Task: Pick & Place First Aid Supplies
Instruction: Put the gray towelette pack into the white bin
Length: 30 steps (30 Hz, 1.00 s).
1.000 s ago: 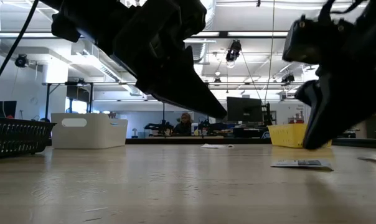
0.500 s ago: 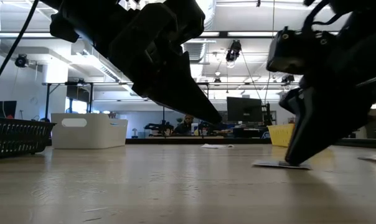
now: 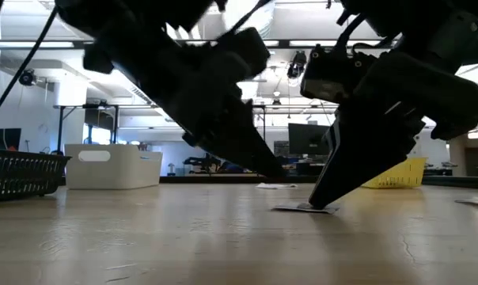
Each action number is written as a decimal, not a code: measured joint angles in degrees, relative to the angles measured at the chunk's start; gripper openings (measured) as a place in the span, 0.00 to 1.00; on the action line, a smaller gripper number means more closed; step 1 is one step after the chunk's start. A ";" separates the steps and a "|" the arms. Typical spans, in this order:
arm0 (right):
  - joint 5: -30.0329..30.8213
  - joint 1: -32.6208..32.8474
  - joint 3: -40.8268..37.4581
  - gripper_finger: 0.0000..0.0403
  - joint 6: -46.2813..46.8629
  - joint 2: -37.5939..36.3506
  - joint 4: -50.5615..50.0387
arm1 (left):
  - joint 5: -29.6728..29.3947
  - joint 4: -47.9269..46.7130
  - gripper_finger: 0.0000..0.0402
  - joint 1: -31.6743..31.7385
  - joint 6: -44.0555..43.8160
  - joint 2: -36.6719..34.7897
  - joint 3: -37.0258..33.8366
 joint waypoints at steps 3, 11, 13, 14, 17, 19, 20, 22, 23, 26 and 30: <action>-0.44 -0.02 0.32 0.07 0.02 -0.06 -0.12 | 0.00 0.26 0.00 0.47 -0.89 0.89 0.02; -0.84 0.03 1.03 0.07 0.02 -1.18 -0.37 | 3.01 0.61 0.00 0.84 -2.47 2.69 0.02; -0.71 -0.01 1.00 0.07 0.04 -1.20 -0.40 | 2.99 0.83 0.00 0.84 -2.87 2.84 0.02; -0.67 -0.02 1.00 0.07 0.04 -1.20 -0.48 | 3.01 0.81 0.00 0.84 -3.32 2.87 0.02; -0.53 -0.02 1.00 0.07 0.03 -1.71 -1.26 | 2.98 0.40 0.00 0.97 -4.44 3.08 0.06; -0.50 0.02 1.00 0.07 -0.10 -2.63 -2.10 | 2.98 -0.96 0.00 1.11 -5.91 3.08 0.15; -0.47 0.05 1.00 0.07 -0.22 -3.33 -3.02 | 2.99 -1.74 0.00 1.20 -6.88 3.08 0.17; -0.43 0.41 1.00 0.07 -0.76 -5.12 -5.51 | 2.97 -3.10 0.00 1.32 -8.49 2.97 0.24; -0.34 0.70 1.00 0.07 -1.35 -6.17 -6.74 | 2.97 -3.52 0.00 1.35 -9.08 2.95 0.28; -0.25 2.39 1.03 0.07 -5.30 -9.40 -10.42 | 2.96 -3.96 0.00 1.35 -9.94 2.95 0.20; -0.32 5.57 1.05 0.07 -14.34 -11.90 -12.78 | 3.84 -4.29 0.00 1.43 -10.21 2.95 0.15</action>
